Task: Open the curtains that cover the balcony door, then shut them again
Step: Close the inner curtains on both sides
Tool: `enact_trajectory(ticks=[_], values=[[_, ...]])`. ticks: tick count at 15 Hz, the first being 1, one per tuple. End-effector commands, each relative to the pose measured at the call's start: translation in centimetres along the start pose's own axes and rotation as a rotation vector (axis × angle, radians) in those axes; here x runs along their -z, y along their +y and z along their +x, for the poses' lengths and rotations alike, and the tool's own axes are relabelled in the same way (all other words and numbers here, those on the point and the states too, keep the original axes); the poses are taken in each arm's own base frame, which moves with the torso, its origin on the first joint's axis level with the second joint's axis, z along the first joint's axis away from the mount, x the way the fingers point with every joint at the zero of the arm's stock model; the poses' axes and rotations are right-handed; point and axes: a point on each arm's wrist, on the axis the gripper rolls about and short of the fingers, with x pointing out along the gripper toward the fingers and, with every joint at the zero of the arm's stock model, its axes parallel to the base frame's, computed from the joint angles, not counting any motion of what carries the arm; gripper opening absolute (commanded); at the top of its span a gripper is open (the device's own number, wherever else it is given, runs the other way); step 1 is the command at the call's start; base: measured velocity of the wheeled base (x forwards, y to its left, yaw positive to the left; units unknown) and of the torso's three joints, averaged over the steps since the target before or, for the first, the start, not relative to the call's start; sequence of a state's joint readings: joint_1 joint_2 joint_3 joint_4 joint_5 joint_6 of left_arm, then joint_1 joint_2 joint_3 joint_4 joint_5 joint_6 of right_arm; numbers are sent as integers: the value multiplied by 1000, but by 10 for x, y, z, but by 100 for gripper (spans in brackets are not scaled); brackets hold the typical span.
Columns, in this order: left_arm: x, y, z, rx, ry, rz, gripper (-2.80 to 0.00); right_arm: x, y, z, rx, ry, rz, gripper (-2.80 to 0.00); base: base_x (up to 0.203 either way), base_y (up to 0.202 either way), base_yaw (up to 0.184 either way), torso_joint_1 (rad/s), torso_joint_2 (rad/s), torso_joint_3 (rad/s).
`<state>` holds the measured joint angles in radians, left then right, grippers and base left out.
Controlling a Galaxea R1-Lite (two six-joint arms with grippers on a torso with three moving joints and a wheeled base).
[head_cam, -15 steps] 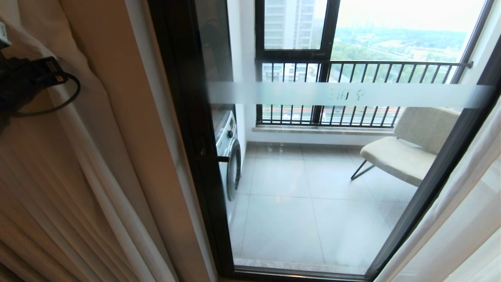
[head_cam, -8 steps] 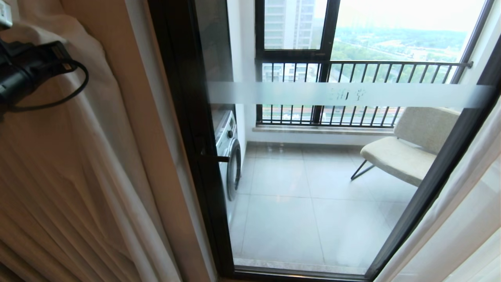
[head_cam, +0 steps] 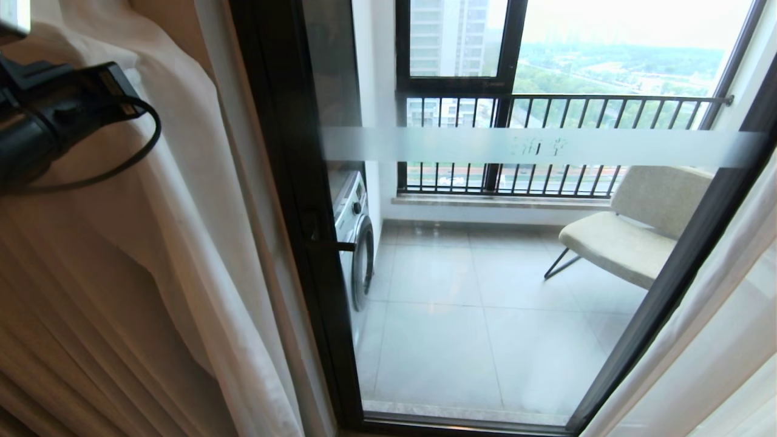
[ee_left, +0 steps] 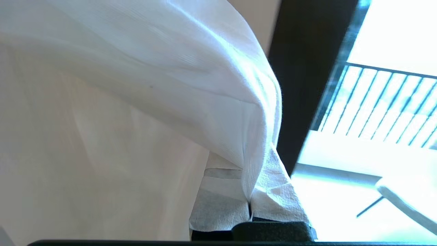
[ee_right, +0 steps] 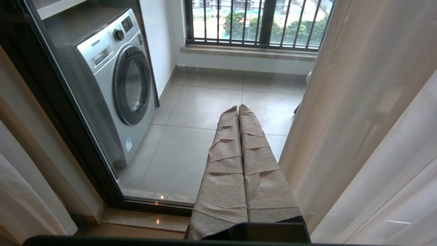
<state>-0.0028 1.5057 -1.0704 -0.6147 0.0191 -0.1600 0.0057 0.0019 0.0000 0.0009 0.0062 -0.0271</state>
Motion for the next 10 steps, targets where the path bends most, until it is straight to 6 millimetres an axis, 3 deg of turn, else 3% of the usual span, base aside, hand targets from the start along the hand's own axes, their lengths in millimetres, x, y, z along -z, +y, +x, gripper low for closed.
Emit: enact_trajectory(ticks=[1, 10], values=[[-5, -7, -9, 62, -10, -5, -280, 0, 0, 0, -1, 0, 0, -280, 0, 0, 0, 0, 0, 0], [4, -19, -13, 165, 32, -11, -280, 0, 0, 0, -2, 0, 0, -280, 0, 0, 0, 0, 0, 0]])
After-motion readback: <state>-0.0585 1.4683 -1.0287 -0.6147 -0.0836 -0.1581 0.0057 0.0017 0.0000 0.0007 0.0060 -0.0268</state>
